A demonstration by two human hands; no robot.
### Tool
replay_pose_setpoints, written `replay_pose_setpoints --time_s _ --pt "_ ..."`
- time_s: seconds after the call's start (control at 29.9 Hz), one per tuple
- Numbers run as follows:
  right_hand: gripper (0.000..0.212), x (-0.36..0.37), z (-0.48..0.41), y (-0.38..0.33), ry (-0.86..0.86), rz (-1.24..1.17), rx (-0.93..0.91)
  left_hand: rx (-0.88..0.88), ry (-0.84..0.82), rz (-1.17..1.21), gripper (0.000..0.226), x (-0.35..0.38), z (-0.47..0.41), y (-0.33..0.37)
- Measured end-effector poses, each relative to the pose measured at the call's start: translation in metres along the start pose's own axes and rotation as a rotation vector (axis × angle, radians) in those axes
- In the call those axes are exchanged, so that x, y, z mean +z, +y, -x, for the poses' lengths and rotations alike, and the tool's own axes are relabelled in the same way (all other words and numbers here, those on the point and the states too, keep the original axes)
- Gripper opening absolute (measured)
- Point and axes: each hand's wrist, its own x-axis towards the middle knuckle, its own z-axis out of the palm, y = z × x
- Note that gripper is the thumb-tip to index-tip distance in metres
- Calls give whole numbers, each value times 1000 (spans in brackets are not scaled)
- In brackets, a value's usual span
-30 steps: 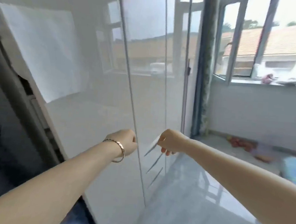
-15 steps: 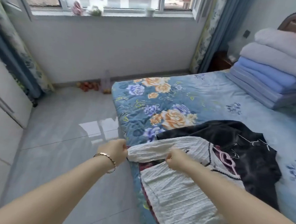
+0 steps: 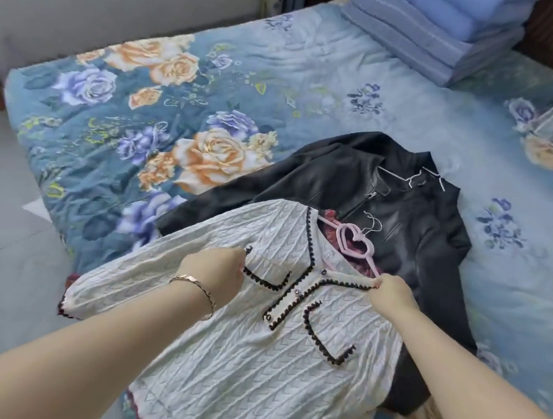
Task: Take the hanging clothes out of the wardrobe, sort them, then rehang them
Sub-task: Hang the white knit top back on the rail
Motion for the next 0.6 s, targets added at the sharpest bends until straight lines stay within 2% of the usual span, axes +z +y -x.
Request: replay_pose_setpoints --time_s 0.17,0.27,0.4,0.47,0.6 --pt "32 34 -81 18 -16 -33 71 3 -70 -41 23 50 -58 16" --pt "34 51 -105 25 -8 -78 129 20 -92 -39 15 72 -72 19" --pt "28 56 -114 29 19 -87 200 -6 -96 -20 22 80 -74 17" --pt "25 52 -108 28 8 -151 157 -26 -93 -14 22 75 -72 14" --pt "14 18 -71 16 182 -235 -100 -62 -37 26 17 46 -58 5"
